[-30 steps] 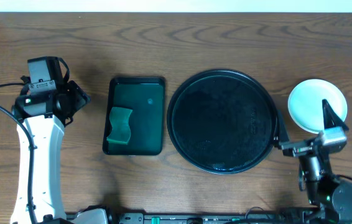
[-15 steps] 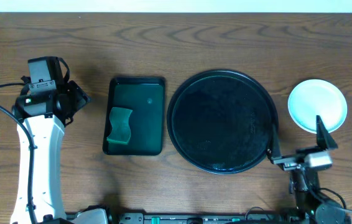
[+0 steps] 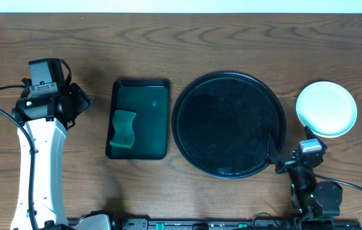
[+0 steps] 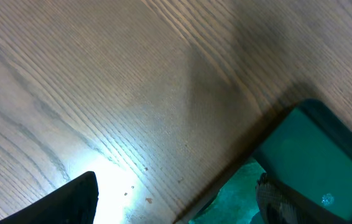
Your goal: Clean dirty plates on tray and stack at the side
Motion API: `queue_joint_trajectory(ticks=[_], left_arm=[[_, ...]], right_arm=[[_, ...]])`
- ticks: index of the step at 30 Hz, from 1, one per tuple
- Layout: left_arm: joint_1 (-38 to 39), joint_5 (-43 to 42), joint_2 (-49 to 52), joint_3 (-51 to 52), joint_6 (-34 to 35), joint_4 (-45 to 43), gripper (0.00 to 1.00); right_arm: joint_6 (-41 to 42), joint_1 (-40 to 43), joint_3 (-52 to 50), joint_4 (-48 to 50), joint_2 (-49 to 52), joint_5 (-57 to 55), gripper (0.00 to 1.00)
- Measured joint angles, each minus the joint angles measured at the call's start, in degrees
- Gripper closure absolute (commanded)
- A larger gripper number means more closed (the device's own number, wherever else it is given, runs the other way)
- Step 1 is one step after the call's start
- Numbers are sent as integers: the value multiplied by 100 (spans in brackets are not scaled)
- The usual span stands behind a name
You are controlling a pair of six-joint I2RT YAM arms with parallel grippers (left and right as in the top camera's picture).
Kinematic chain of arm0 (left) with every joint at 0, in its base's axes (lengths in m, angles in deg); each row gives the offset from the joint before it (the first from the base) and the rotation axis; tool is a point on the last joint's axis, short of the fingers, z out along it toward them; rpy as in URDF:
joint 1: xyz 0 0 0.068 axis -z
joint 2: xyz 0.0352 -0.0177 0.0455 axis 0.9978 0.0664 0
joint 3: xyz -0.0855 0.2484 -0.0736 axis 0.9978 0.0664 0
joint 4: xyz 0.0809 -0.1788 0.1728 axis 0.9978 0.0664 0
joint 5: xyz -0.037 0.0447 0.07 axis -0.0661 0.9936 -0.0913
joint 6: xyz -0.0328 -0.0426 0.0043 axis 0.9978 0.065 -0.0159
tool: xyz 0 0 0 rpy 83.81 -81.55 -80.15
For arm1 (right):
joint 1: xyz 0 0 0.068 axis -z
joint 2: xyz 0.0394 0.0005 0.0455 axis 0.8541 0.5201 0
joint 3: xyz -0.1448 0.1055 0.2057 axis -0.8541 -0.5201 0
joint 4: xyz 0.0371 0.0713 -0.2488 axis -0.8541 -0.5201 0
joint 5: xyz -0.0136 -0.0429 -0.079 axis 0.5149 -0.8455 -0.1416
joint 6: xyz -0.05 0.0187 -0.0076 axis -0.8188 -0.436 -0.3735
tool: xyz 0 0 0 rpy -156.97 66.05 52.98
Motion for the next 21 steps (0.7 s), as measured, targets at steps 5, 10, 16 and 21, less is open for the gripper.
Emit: queue_joint_trajectory(ticks=[5,10,16,21], left_arm=[[0,0,0,0,2,0,19],[0,0,0,0,0,0,19],[0,0,0,0,0,0,19],[0,0,0,0,0,0,19]], right_arm=[[503,0,0,-50,0,-592,1],[673,0,0,-57,0,-758,1],[702,0,0,-57,0,-765,1],[723,0,0,-57,0,-765,1]])
